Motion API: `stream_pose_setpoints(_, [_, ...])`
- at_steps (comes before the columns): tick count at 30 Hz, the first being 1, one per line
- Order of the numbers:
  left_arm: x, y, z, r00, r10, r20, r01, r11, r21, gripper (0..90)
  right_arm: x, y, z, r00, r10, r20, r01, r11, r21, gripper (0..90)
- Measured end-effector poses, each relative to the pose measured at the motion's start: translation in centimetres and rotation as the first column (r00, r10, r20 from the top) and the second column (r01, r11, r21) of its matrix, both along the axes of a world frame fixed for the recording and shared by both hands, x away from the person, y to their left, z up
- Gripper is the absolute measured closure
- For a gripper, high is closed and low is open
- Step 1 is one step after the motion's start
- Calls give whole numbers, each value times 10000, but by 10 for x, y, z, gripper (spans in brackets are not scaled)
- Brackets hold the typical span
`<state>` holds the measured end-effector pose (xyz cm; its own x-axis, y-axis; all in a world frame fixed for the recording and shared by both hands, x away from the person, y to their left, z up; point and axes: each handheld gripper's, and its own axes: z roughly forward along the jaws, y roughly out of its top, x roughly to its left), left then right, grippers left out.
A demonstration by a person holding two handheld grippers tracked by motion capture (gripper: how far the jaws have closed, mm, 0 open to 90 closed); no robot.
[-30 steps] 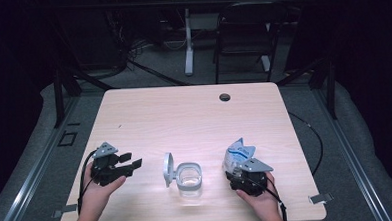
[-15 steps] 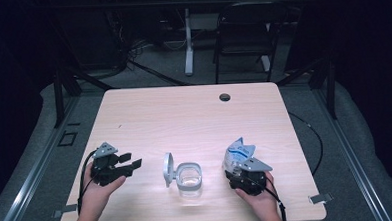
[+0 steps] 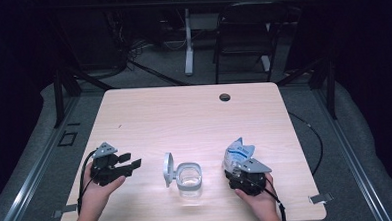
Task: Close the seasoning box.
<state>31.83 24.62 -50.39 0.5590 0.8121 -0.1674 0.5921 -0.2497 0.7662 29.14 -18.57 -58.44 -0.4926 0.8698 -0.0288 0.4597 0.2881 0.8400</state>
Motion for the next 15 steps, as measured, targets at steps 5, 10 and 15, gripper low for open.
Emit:
stream_pose_setpoints(5, [0, 0, 0, 10000, -8, 7, 8, 10000, 5, 476, 0, 1, -1, 10000, -28, 83, 28, 10000, 11, 384])
stream_pose_setpoints(10, [0, 0, -1, 10000, -23, -41, 23, 10000, 11, 476, -1, 1, -1, 10000, 5, 50, -4, 10000, -58, 388])
stream_pose_setpoints(15, [1, 0, -2, 10000, -38, -44, 39, 10000, 56, 477, -1, 1, -1, 10000, 40, 86, -39, 10000, -62, 402])
